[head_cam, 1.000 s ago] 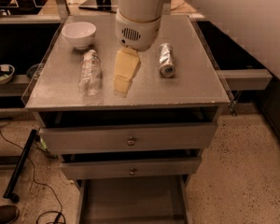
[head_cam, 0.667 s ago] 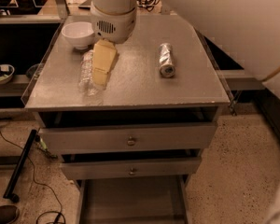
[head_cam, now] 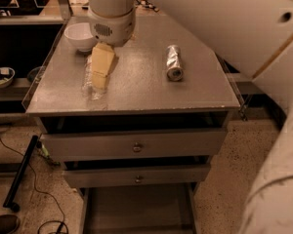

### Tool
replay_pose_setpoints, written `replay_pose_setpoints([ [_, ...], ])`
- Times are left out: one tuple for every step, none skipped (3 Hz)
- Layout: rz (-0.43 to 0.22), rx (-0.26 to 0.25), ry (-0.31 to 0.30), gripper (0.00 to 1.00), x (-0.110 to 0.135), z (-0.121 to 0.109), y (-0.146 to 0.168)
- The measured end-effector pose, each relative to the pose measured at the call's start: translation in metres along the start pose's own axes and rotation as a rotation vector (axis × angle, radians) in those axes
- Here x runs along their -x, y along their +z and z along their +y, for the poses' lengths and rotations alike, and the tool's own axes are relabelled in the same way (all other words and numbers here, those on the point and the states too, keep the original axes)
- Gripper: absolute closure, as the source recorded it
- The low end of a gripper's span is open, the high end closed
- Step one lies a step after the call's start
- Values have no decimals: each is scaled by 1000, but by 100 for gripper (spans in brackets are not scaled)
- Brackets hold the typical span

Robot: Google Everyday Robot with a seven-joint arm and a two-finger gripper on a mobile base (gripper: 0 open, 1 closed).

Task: Place water bottle into bottom drawer

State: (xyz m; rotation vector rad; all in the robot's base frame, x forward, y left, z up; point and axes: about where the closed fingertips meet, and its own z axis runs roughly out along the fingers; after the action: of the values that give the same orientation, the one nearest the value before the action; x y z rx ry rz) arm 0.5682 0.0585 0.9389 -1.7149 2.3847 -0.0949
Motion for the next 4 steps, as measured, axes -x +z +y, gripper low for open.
replay_pose_setpoints([
  [60, -31, 49, 0, -12, 2, 2],
  [80, -50, 99, 0, -34, 15, -3],
  [80, -70, 140, 0, -56, 31, -9],
  [69, -67, 136, 0, -43, 29, -6],
])
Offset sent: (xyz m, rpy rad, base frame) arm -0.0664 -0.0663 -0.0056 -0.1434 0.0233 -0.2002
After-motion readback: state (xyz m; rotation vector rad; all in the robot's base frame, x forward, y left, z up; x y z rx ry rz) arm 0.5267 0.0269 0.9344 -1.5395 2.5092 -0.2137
